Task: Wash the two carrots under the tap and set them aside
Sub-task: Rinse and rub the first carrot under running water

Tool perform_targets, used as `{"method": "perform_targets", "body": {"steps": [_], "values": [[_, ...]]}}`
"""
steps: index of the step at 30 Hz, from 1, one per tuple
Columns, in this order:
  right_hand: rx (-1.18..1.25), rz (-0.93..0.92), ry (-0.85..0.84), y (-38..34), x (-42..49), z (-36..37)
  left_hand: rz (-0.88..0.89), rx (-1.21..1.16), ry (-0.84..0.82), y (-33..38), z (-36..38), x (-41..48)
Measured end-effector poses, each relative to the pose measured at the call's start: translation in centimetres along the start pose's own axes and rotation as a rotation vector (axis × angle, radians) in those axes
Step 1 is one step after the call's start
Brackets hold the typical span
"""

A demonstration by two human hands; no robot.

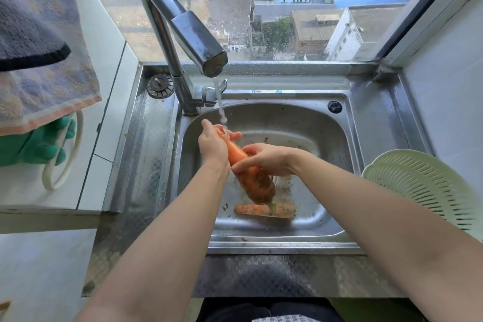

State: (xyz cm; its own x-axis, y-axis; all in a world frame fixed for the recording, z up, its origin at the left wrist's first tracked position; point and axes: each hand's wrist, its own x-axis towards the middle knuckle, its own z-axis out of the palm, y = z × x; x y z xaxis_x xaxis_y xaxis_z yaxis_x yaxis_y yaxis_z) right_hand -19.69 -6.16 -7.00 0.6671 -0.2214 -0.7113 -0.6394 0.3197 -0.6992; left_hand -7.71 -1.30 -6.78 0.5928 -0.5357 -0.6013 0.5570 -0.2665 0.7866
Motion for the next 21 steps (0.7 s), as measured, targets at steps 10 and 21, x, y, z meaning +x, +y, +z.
{"method": "perform_targets", "body": {"steps": [10,21], "values": [[0.305,0.015,-0.03,0.2,-0.8,0.1,-0.113,-0.21,-0.12,-0.3,-0.1,-0.2],[0.219,-0.024,-0.048,0.8,-0.9,-0.5,-0.006,0.015,0.01,0.5,0.6,-0.4]]}}
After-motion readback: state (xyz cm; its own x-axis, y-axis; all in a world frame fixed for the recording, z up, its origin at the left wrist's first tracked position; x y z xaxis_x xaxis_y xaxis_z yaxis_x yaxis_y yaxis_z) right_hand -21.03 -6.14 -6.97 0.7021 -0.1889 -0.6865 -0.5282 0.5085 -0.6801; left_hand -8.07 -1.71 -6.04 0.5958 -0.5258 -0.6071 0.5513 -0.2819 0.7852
